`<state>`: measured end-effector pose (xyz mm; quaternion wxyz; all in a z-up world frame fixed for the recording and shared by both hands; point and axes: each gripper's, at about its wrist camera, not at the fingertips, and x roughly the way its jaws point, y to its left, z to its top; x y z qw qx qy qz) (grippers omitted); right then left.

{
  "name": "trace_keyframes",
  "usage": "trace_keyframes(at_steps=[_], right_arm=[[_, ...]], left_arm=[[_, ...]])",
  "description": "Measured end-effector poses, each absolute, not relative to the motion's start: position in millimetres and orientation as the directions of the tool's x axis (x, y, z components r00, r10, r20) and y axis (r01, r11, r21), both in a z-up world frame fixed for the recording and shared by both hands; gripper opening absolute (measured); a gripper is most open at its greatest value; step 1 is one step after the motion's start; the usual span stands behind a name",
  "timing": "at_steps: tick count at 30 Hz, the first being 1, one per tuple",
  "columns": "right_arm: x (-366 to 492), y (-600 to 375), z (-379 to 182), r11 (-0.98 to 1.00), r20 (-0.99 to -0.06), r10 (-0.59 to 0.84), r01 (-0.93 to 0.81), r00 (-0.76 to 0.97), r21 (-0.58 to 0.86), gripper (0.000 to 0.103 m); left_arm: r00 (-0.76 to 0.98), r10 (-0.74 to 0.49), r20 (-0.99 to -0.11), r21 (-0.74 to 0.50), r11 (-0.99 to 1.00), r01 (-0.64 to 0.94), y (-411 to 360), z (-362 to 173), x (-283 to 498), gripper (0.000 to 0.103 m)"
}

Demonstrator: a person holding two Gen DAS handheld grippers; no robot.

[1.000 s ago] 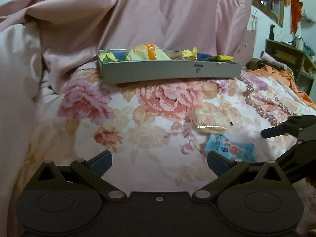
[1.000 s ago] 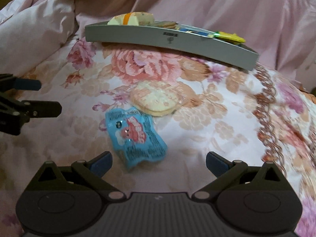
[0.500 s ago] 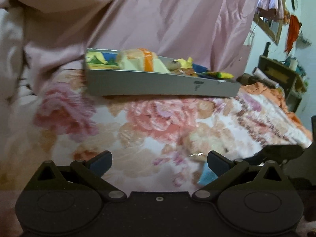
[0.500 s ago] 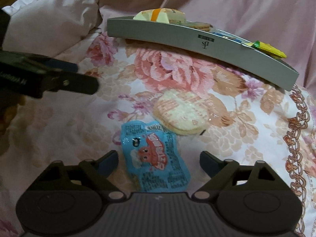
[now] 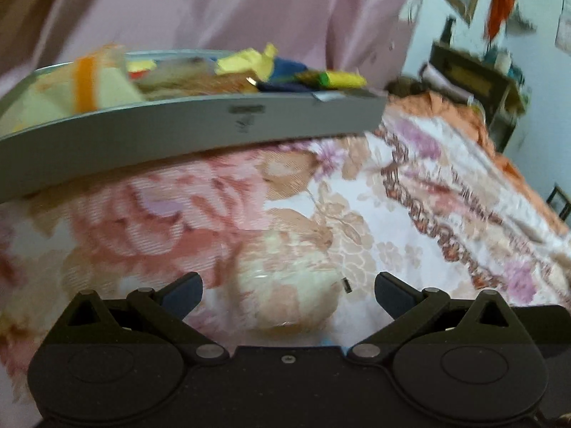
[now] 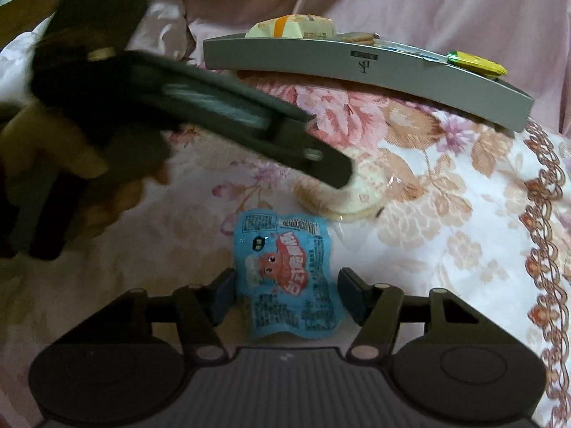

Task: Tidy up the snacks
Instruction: 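Grasp the round cracker pack with left tool while right tool grasps the blue packet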

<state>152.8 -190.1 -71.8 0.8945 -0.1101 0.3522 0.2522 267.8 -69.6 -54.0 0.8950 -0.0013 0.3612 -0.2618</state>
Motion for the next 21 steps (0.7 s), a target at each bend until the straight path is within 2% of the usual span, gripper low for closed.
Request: trace_keyframes(at_steps=[3,6,14,21], right_arm=[[142,-193,-72,0.842,-0.686,0.363,-0.537,0.630,-0.048,0.066],[135,-197,-72,0.844,-0.683,0.360,-0.534,0.636,-0.053,0.066],[125,-205,-76,0.862,-0.669,0.360,-0.505,0.651,-0.028,0.066],[123,-204,-76,0.881,-0.669,0.336,-0.473,0.663,-0.027,0.065]], left_arm=[[0.585,-0.412,-0.699,-0.142,0.881,0.451,-90,-60,278,0.102],[0.605,-0.346,-0.717,-0.073,0.900,0.429,-103,-63,283,0.102],[0.638,-0.291,-0.713,0.009,0.906,0.423,-103,-62,276,0.078],[0.637,-0.281,-0.718,0.000,0.915,0.404,-84,-61,264,0.077]])
